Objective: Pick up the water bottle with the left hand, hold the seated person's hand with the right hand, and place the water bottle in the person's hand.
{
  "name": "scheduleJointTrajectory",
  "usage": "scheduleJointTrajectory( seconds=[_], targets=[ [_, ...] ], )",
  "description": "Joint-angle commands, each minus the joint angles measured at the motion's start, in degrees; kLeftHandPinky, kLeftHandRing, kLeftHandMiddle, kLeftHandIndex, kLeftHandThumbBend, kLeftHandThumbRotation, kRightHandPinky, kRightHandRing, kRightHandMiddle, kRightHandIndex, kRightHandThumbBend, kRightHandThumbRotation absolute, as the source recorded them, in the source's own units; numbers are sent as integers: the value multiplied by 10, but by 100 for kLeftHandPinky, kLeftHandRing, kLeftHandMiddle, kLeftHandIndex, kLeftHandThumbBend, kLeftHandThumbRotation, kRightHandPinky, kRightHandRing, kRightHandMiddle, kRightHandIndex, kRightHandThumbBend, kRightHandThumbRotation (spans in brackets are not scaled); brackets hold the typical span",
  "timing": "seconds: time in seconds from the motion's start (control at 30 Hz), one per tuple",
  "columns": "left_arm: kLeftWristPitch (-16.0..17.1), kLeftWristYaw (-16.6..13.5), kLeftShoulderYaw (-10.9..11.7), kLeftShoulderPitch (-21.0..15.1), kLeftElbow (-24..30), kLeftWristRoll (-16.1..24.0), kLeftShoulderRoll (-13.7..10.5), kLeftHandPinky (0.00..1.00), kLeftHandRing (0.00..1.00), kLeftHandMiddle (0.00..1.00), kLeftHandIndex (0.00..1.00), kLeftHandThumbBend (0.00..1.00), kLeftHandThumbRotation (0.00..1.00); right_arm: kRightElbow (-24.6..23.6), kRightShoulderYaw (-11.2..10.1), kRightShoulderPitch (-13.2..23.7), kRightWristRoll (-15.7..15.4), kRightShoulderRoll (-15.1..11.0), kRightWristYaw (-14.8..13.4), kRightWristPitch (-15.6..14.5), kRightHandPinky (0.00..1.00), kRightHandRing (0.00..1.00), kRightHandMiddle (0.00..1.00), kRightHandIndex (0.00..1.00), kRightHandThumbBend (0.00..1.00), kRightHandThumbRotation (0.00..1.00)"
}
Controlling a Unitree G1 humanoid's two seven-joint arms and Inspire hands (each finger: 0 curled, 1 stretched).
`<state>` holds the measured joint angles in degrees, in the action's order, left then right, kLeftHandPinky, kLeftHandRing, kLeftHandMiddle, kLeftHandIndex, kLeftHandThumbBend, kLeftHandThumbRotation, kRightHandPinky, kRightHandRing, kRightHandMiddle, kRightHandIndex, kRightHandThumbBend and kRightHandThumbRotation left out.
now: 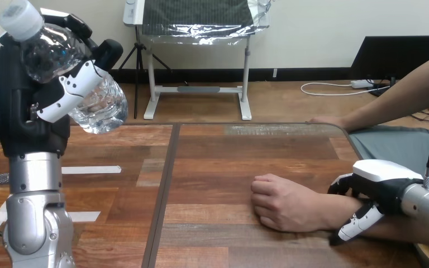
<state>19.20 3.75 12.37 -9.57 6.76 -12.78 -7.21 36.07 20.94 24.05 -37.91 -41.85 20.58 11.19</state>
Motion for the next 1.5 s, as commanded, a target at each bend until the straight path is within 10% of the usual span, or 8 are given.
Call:
scheduleJointTrajectory(
  seconds=[0.0, 0.97, 1.47],
  targets=[
    [18, 0, 5, -35, 35, 9, -11, 19, 25, 32, 39, 57, 0, 18, 35, -53, 3, 46, 11, 1, 56, 73, 77, 76, 100, 39],
    [9, -7, 4, -36, 43, 10, -11, 19, 24, 32, 39, 58, 0, 4, 33, -61, 22, 58, 25, -18, 24, 32, 42, 54, 95, 5],
    [8, -9, 3, -33, 46, 9, -11, 19, 25, 31, 38, 58, 0, -1, 33, -65, 30, 60, 25, -15, 23, 31, 39, 44, 95, 0]
  ],
)
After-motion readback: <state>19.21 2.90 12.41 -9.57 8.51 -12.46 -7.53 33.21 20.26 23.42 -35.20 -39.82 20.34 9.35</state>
